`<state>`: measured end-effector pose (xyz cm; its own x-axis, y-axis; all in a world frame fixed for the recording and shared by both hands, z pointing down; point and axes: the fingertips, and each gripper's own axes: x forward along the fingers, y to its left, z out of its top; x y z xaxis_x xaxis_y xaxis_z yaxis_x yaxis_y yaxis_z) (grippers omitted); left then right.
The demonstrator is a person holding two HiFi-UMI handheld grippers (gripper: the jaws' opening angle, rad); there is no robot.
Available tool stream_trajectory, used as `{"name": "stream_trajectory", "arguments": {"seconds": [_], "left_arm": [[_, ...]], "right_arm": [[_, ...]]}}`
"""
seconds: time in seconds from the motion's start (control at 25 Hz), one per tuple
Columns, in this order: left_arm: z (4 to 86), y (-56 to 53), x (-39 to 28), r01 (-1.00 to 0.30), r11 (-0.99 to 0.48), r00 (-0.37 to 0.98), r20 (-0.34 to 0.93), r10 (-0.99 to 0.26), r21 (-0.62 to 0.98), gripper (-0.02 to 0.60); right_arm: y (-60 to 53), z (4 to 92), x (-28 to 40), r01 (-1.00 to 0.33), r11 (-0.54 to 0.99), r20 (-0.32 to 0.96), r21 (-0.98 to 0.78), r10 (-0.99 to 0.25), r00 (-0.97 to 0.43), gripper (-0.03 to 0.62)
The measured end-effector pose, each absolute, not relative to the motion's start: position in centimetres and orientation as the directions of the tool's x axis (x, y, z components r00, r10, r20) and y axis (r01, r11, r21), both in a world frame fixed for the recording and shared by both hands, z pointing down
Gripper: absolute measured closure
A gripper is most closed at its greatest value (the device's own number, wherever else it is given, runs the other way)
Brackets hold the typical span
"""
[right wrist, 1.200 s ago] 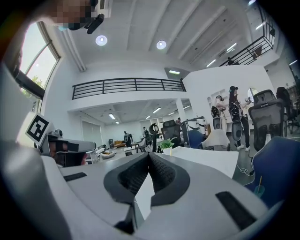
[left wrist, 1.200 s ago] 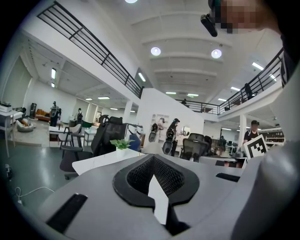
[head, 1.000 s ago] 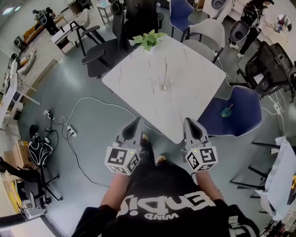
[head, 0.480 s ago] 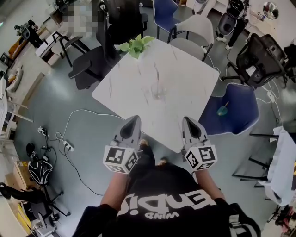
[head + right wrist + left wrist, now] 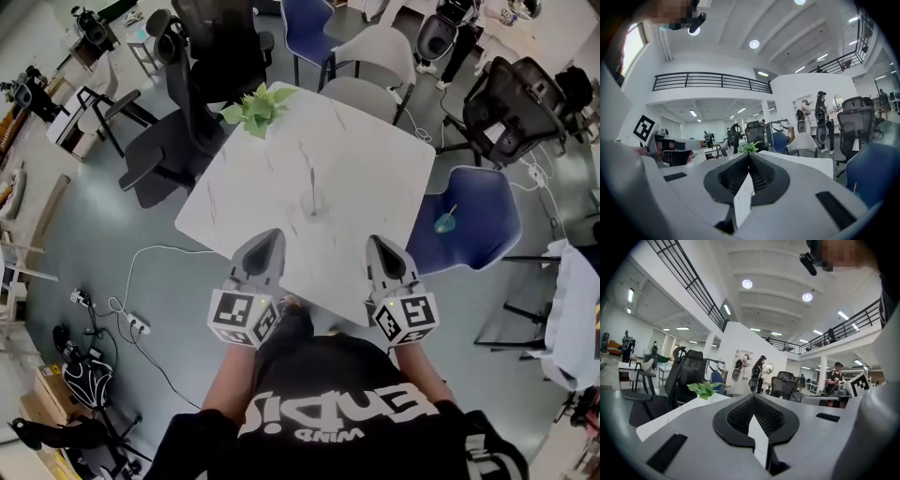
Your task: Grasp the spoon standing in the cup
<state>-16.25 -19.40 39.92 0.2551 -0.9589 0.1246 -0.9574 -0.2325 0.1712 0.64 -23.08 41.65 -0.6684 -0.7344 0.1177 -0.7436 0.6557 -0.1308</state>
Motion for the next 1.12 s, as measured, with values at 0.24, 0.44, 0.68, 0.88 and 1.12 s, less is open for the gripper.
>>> {"name": "stream_trajectory", "arguments": {"seconds": [0.24, 0.44, 0.68, 0.88, 1.12], "left_arm": [[40.2, -22.8, -17.2, -0.941, -0.299, 0.321, 0.137, -0.937, 0.162, 0.568], [40.7, -24.8, -17.6, -0.923, -0.352, 0.374, 0.148, -0.916, 0.153, 0.566], [41.3, -26.6, -17.4, -0.896, -0.416, 0.438, 0.154, -0.886, 0.153, 0.546], [41.7, -27.9, -17.2, -0.878, -0.450, 0.475, 0.166, -0.864, 0.164, 0.432], [42.8, -29.4, -16.8, -0.860, -0.488, 0.510, 0.189, -0.839, 0.151, 0.398]], "right_arm": [[-24.8, 41.7, -0.5, -0.780, 0.611, 0.118, -0.136, -0.772, -0.625, 0.582], [-25.6, 41.9, -1.1, -0.805, 0.578, 0.121, -0.134, -0.797, -0.592, 0.582], [-26.0, 42.1, -0.8, -0.841, 0.525, 0.118, -0.134, -0.834, -0.539, 0.582], [-26.0, 42.2, -0.6, -0.862, 0.487, 0.115, -0.140, -0.857, -0.503, 0.582], [-26.0, 42.3, -0.9, -0.874, 0.462, 0.105, -0.148, -0.872, -0.479, 0.582]]}}
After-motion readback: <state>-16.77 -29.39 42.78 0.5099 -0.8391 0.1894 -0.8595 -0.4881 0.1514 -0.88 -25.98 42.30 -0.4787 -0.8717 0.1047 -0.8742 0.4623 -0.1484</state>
